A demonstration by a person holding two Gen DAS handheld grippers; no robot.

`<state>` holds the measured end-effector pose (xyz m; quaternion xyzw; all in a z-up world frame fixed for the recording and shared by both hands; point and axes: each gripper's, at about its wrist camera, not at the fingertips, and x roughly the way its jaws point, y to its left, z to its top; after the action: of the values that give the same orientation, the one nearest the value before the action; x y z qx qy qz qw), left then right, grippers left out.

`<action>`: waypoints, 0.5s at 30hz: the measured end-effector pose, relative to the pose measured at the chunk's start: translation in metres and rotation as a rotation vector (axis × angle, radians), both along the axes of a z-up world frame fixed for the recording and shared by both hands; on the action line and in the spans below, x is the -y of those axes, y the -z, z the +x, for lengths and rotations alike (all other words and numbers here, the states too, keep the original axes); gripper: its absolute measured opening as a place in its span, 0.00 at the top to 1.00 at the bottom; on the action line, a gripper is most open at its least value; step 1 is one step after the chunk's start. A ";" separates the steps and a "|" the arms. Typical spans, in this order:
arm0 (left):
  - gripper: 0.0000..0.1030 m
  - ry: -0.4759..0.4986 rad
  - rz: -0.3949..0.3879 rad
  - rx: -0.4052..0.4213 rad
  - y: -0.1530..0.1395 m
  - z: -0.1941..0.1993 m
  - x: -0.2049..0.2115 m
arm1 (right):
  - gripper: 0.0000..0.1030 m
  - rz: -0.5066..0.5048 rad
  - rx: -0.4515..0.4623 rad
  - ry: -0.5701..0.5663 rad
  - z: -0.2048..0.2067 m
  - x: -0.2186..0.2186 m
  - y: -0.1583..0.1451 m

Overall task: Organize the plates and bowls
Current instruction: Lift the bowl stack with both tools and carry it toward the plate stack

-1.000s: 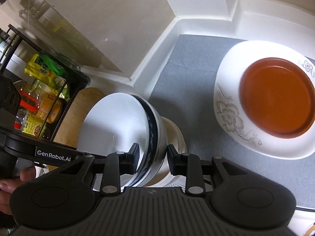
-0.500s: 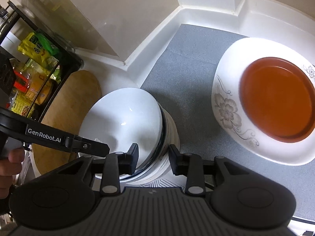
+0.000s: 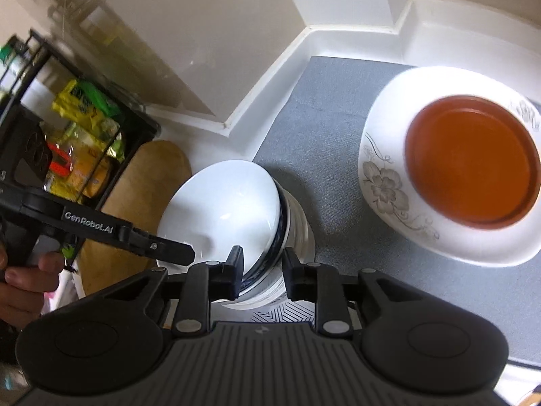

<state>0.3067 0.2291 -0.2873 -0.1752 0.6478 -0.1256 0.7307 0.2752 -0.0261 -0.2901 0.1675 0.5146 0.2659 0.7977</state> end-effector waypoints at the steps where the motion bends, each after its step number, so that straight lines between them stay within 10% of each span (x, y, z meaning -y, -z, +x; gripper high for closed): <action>1: 0.71 0.002 0.004 0.009 0.000 0.000 0.000 | 0.76 0.002 0.001 -0.001 0.000 0.000 0.002; 15: 0.69 -0.061 -0.018 0.032 0.001 0.024 -0.015 | 0.76 0.061 -0.038 0.085 0.020 0.010 0.008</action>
<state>0.3311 0.2439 -0.2886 -0.1995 0.6292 -0.1120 0.7428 0.2957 -0.0357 -0.2983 0.2186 0.5140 0.2443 0.7927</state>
